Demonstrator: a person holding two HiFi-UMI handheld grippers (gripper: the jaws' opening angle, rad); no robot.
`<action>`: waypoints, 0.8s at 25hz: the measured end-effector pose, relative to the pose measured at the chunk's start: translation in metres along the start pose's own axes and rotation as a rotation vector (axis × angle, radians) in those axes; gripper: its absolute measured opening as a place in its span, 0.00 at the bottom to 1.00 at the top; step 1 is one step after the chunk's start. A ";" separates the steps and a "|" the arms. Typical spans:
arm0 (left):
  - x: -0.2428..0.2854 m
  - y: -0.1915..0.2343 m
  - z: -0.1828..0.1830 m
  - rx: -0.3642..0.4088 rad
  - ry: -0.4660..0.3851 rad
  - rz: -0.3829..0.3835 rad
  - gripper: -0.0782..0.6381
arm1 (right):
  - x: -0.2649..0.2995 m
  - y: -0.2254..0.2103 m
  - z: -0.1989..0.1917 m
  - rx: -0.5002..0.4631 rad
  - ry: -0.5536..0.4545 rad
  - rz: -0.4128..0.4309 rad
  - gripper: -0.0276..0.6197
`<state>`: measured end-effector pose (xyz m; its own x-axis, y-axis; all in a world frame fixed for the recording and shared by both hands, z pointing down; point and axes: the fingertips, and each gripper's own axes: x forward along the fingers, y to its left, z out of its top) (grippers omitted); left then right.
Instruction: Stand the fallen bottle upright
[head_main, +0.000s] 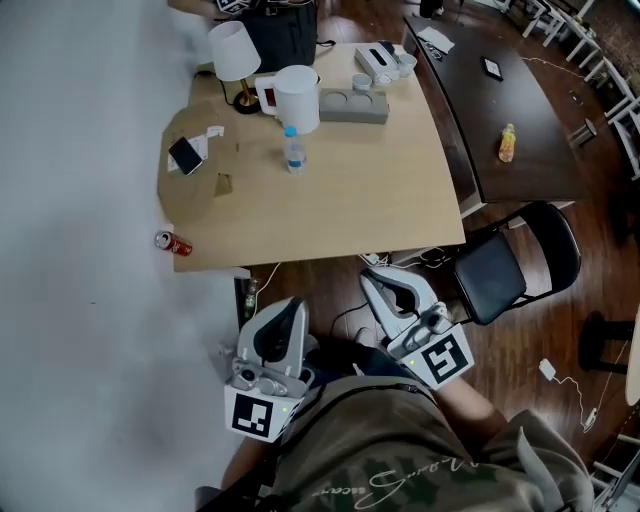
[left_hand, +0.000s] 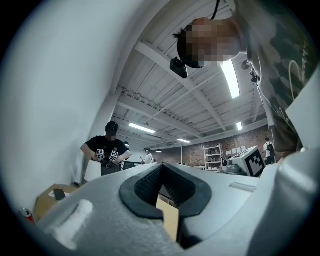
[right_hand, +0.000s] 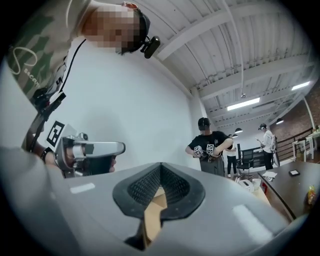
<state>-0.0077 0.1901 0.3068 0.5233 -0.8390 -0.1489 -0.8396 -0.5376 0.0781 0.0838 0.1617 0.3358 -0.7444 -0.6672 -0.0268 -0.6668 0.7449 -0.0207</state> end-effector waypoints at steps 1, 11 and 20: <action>-0.003 0.004 0.002 0.007 -0.002 0.002 0.11 | 0.004 0.004 0.001 -0.013 0.009 -0.008 0.05; -0.008 0.027 0.010 -0.001 -0.012 0.031 0.11 | 0.015 0.023 0.012 -0.057 -0.004 -0.007 0.05; -0.011 0.031 0.007 -0.038 0.008 0.043 0.11 | 0.014 0.035 0.019 -0.051 -0.034 0.009 0.05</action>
<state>-0.0407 0.1833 0.3045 0.4885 -0.8618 -0.1370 -0.8552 -0.5040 0.1213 0.0507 0.1785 0.3161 -0.7491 -0.6596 -0.0606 -0.6619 0.7489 0.0305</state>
